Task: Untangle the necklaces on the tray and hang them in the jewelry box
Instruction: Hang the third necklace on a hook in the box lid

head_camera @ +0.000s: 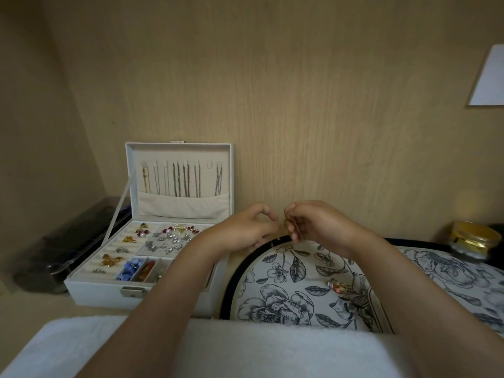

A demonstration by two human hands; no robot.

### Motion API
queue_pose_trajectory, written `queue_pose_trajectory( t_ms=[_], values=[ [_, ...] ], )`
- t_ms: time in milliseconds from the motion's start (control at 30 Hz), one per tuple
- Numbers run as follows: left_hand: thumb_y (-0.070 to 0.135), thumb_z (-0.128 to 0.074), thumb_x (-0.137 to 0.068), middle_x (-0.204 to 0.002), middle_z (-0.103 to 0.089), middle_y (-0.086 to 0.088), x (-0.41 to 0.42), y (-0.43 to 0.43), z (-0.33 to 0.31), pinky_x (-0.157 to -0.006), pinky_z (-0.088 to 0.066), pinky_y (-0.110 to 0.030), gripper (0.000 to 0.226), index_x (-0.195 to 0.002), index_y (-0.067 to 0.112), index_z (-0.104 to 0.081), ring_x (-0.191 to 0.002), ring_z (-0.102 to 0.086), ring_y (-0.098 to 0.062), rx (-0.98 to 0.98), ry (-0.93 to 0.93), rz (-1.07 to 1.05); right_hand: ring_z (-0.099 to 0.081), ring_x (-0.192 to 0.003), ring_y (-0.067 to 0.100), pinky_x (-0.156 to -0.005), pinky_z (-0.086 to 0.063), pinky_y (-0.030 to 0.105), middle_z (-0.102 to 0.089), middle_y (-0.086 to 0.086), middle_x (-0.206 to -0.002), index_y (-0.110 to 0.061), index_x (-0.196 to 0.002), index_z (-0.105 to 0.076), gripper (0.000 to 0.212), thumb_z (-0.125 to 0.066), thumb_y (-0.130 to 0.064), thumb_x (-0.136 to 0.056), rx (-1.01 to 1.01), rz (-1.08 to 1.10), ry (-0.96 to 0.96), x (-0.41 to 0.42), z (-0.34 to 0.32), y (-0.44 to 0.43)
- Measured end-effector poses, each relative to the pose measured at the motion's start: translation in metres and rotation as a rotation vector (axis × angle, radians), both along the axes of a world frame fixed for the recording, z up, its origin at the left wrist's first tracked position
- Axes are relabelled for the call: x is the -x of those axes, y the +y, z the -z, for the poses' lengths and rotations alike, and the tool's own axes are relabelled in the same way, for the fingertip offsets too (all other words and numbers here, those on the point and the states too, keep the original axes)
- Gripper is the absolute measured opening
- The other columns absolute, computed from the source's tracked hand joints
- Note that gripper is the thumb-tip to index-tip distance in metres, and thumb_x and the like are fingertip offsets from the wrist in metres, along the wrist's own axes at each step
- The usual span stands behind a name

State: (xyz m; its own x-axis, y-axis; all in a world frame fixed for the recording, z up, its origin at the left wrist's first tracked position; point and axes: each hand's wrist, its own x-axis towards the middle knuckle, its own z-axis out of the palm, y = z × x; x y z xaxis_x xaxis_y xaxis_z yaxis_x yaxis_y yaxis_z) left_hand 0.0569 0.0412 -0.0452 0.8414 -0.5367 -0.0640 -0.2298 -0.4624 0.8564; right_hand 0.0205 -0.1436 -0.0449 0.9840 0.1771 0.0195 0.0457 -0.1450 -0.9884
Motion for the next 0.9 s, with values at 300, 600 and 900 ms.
queue_pose_trajectory(
  t_ms=[300, 600, 900],
  values=[
    [0.032, -0.057, -0.094, -0.101, -0.074, -0.003, -0.007, 0.012, -0.003, -0.103, -0.046, -0.040, 0.026, -0.077, 0.021, -0.073, -0.102, -0.066, -0.021, 0.214, 0.031, 0.051, -0.022, -0.047, 0.011, -0.045, -0.018, 0.025, -0.030, -0.005, -0.057, -0.023, -0.068, -0.051, 0.032, -0.052, -0.020, -0.100, 0.065, 0.031, -0.050, 0.006, -0.013, 0.005],
    [0.031, -0.047, -0.098, -0.057, -0.033, 0.001, -0.018, 0.054, -0.020, -0.081, -0.055, -0.042, 0.033, -0.069, 0.015, -0.051, -0.051, -0.037, -0.015, 0.594, 0.333, 0.082, -0.027, -0.046, 0.011, -0.044, -0.022, 0.024, -0.036, -0.004, -0.055, -0.019, -0.070, -0.055, 0.030, -0.056, -0.022, -0.100, 0.146, 0.182, -0.141, 0.001, -0.004, -0.003],
    [0.020, -0.051, -0.100, -0.065, -0.047, 0.003, -0.005, 0.035, -0.025, -0.041, -0.018, -0.021, 0.019, -0.090, 0.013, -0.066, -0.049, -0.034, -0.009, 0.284, 0.076, 0.133, -0.065, -0.113, 0.015, -0.101, -0.047, 0.034, -0.071, -0.001, -0.118, -0.024, -0.126, -0.064, 0.037, -0.064, -0.024, -0.089, 0.179, 0.020, -0.119, 0.000, 0.006, 0.023]
  ],
)
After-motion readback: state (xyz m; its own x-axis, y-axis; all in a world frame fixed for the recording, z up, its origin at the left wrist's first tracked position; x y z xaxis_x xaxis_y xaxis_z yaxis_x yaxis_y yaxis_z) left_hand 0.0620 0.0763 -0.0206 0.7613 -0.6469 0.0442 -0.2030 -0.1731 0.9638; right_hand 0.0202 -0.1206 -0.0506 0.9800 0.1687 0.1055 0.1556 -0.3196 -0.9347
